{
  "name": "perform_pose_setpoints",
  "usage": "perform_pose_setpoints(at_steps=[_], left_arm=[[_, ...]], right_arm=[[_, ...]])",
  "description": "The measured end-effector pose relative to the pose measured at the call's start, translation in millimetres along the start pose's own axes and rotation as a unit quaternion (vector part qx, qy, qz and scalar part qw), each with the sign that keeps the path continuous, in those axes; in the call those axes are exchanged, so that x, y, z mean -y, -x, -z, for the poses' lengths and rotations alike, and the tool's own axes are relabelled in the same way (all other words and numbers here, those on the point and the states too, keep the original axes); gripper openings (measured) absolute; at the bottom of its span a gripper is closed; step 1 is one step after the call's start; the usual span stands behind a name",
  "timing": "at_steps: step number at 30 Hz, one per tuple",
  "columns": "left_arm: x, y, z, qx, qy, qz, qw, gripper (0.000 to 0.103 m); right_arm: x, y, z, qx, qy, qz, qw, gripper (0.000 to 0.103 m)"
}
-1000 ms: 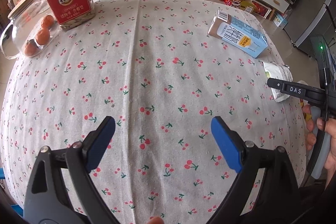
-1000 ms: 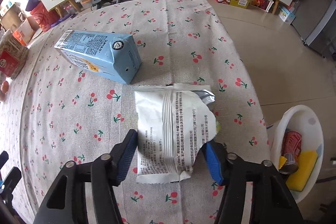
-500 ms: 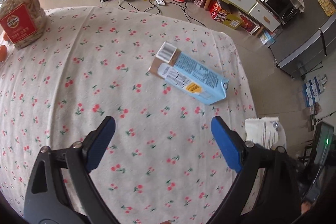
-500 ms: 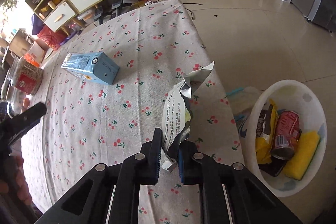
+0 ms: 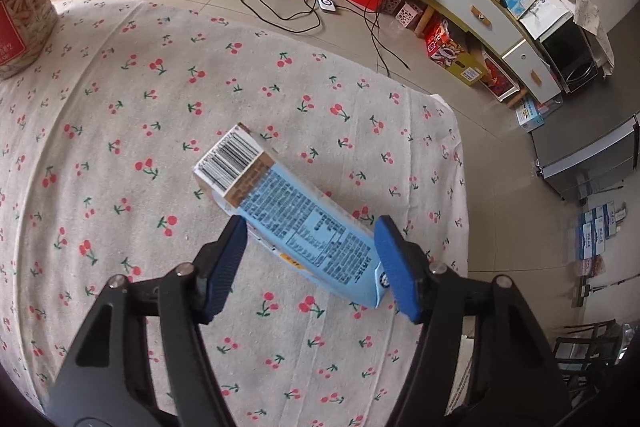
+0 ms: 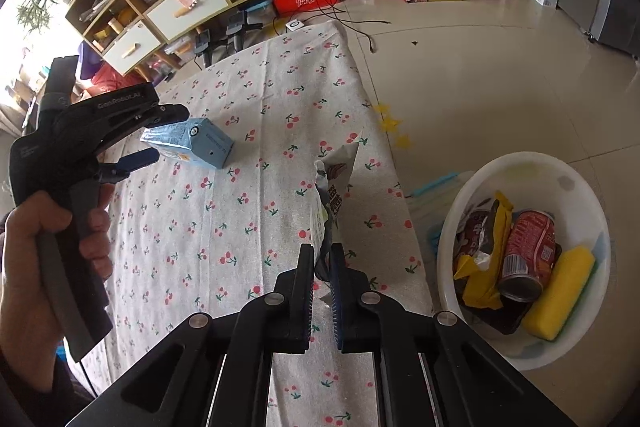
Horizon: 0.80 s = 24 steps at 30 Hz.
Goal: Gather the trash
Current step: 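Grasp the blue milk carton with the left tool while the right tool grasps the white wrapper, then carry the carton with the left tool while the right tool carries the wrapper to the bin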
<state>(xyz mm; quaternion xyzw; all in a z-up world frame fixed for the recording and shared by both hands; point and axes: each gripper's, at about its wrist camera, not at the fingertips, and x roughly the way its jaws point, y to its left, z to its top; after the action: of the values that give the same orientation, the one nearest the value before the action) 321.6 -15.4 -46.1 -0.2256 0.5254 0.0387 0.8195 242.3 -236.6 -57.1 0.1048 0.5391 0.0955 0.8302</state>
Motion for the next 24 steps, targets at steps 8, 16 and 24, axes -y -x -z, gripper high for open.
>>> perform_pose_setpoints(at_steps=[8,16,24], left_arm=[[3.7,-2.3,-7.2,-0.007,0.020,-0.009,0.9997,0.067],[7.7,-11.4,-3.6,-0.029,0.012,-0.022,0.9993,0.067],[-5.3,0.6,7.0,-0.012,-0.032,-0.025,0.9991,0.046]], right_arm=[[4.6,5.4,4.6,-0.001,-0.003,-0.012,1.000,0.008],[2.1,7.6,7.0,0.001,-0.004,-0.015,1.000,0.008],[13.7,12.4,3.5,0.008,-0.018,-0.017,1.000,0.008]])
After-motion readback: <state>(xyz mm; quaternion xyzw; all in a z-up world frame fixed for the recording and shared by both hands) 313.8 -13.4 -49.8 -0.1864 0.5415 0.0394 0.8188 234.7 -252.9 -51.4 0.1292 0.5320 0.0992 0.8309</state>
